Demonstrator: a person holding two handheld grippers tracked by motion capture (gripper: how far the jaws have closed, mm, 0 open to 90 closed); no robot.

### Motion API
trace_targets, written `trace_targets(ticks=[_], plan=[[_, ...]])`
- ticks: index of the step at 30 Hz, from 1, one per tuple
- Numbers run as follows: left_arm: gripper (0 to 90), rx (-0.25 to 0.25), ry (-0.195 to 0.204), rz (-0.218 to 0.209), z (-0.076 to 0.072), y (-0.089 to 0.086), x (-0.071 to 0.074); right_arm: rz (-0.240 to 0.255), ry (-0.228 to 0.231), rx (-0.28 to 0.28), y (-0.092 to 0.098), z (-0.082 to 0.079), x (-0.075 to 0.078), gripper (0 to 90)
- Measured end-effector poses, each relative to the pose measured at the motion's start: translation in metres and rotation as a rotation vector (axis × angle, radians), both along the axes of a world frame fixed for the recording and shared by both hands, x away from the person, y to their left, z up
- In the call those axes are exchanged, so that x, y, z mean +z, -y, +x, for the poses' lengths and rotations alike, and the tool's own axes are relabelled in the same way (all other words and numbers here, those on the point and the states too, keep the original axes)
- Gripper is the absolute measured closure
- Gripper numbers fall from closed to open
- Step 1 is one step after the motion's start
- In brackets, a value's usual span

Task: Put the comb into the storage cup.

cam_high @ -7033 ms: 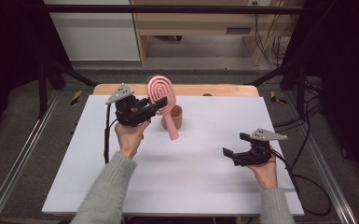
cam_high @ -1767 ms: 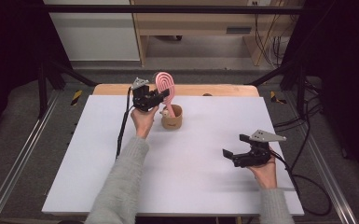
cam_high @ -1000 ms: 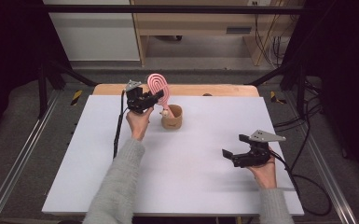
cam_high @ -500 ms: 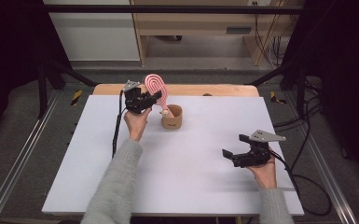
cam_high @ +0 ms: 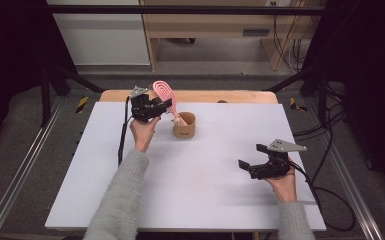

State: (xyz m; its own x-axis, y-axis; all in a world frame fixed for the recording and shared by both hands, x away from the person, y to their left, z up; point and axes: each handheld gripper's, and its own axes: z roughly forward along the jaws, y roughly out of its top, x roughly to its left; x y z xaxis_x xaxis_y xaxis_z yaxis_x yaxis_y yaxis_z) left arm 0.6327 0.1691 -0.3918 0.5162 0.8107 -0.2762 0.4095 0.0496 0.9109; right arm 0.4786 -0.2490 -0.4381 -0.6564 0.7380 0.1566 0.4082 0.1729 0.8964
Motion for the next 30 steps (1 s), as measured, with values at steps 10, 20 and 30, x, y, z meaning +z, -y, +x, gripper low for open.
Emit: trace_targets(ticks=[10,20,30], plan=[[32.7,0.000,0.018,0.024,-0.008,-0.007,0.007,0.004,0.002,-0.001,0.000,0.000,0.000,0.2],[16.2,-0.012,0.024,0.058,-0.023,-0.018,0.015,0.008,0.001,0.000,0.000,0.000,0.001,0.1],[2.6,-0.021,0.021,0.089,-0.038,-0.033,0.022,0.018,0.003,-0.001,0.001,0.000,0.001,0.1]])
